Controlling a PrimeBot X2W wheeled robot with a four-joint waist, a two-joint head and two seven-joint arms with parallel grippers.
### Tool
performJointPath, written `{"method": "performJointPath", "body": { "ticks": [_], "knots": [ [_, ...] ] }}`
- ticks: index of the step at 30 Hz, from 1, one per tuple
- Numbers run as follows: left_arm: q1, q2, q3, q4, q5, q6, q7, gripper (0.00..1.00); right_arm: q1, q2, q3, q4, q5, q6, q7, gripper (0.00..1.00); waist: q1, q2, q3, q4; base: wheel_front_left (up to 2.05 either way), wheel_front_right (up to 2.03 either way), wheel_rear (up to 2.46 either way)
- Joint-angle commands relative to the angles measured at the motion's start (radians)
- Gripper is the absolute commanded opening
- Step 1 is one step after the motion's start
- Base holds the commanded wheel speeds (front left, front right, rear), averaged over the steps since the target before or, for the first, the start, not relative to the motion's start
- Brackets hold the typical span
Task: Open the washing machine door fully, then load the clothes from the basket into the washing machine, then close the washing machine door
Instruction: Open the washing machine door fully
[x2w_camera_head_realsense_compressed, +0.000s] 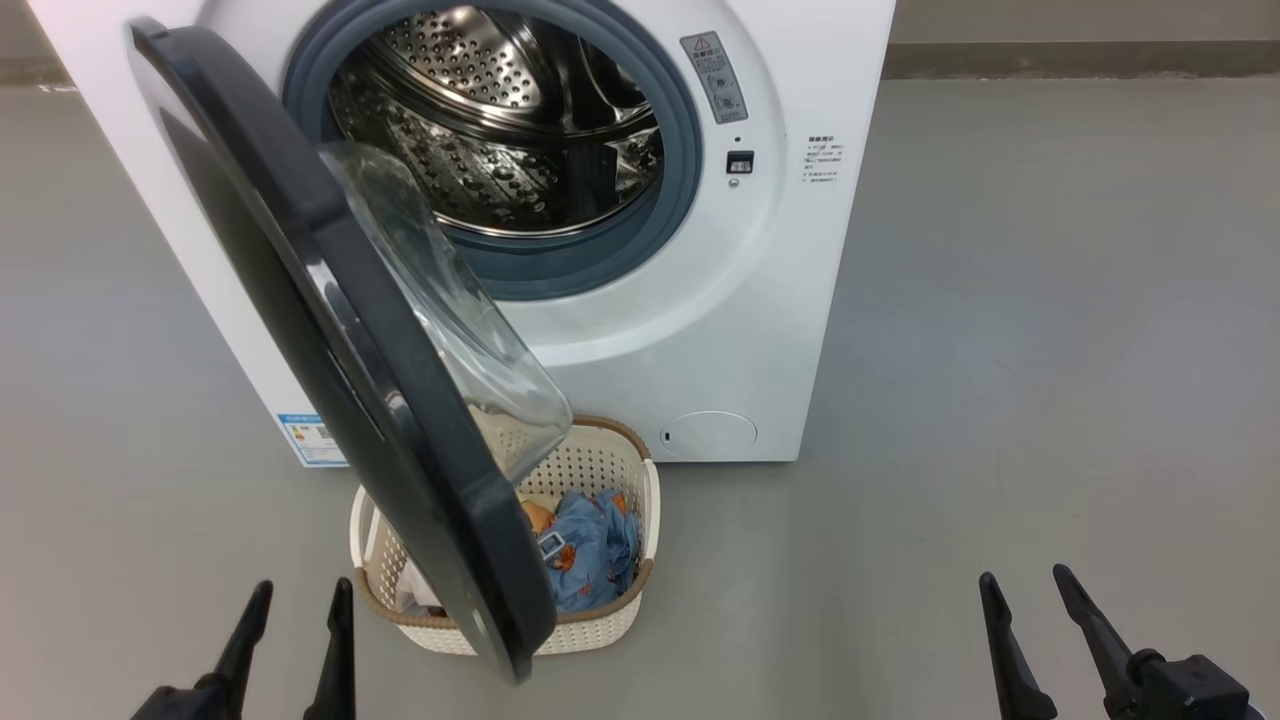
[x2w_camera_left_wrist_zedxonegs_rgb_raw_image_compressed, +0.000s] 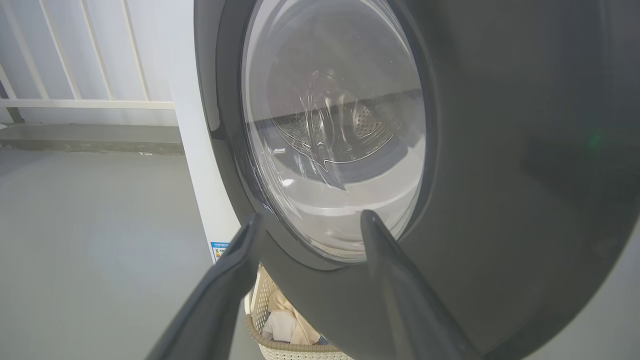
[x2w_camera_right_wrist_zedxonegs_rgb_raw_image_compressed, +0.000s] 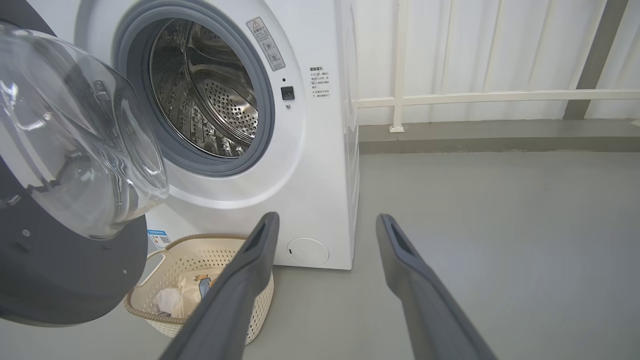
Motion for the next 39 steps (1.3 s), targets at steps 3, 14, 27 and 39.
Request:
{"method": "performJointPath", "body": {
  "ticks": [3,14,27,39],
  "knots": [
    [-0.006,0.005,0.029,-0.024,0.007,0.000,-0.006,0.45,-0.008,-0.010,0.031,-0.020,-0.018,0.001,-0.012,1.00,0.0000,0.0000,0.003,0.001,0.00,0.00,0.00],
    [-0.031,0.005,0.056,-0.131,-0.028,0.000,-0.006,0.00,-0.014,-0.009,0.028,-0.015,-0.013,0.001,-0.012,1.00,0.0000,0.0000,0.004,0.001,0.00,0.00,0.00],
    [-0.214,0.044,-0.122,-0.437,-0.009,-0.010,0.023,0.00,-0.027,-0.009,0.016,-0.017,-0.016,0.001,-0.012,1.00,0.0000,0.0000,-0.003,0.001,0.00,0.00,0.00],
    [-0.335,0.040,-0.353,-0.547,-0.044,-0.011,0.084,0.00,-0.031,-0.009,0.024,-0.016,-0.015,0.001,-0.012,1.00,0.0000,0.0000,0.001,-0.010,0.00,0.00,0.00]
  ]
}}
